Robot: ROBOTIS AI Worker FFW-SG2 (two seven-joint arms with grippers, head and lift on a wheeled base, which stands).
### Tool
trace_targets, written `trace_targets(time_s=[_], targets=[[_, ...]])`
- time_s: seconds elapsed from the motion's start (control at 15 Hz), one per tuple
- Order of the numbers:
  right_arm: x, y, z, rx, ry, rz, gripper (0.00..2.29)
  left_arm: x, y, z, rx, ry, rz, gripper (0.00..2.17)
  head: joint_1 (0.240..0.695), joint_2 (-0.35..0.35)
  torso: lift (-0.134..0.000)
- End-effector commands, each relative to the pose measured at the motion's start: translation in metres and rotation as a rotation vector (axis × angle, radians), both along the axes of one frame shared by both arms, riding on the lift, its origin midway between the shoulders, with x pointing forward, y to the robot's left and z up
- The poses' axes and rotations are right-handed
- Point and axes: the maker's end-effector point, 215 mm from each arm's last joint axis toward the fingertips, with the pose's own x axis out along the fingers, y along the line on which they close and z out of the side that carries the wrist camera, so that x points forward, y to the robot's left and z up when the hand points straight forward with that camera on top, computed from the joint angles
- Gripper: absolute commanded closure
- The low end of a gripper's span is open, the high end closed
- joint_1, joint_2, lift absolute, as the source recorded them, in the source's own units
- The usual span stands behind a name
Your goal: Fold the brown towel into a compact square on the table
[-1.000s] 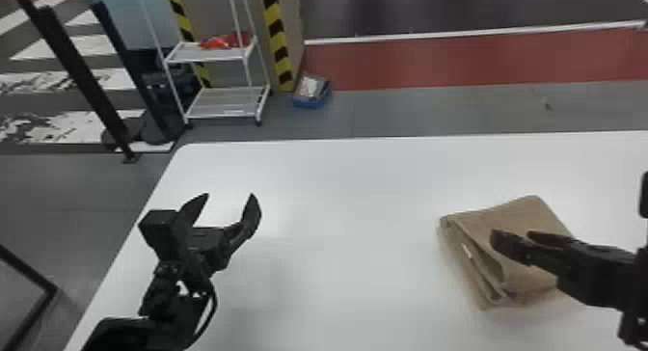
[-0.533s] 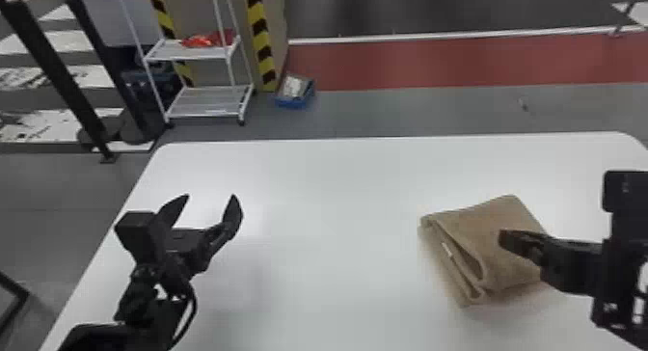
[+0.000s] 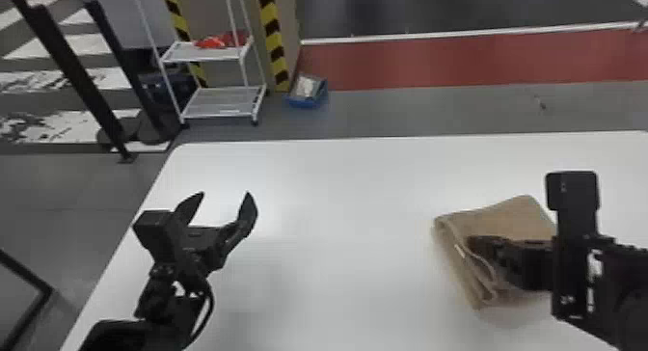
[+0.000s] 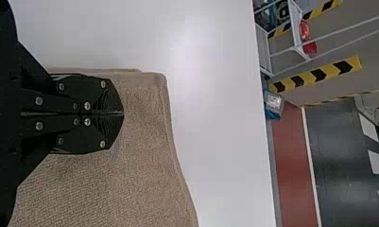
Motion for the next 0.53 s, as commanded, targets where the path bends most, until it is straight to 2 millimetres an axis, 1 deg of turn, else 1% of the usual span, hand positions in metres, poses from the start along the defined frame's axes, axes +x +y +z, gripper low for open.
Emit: trace_targets(time_s=[0.0, 0.2, 0.33, 0.47], targets=[[0.001, 0.026, 0.001, 0.005, -0.015, 0.048, 2.04, 0.000, 0.000, 0.005, -0.001, -0.017, 0.002, 0.09, 0.695, 0.176, -0.125], [-0.001, 0.058, 0.002, 0.007, -0.021, 0.112, 2.04, 0.000, 0.000, 0.005, -0.001, -0.017, 0.004, 0.09, 0.695, 0.217, -0.125], [-0.009, 0.084, 0.003, 0.011, -0.021, 0.165, 2.04, 0.000, 0.002, 0.005, 0.001, -0.017, 0.005, 0.09, 0.695, 0.237, -0.125], [-0.021, 0.110, 0.002, 0.017, -0.018, 0.223, 2.04, 0.000, 0.003, 0.005, 0.002, -0.018, 0.008, 0.09, 0.695, 0.259, -0.125]])
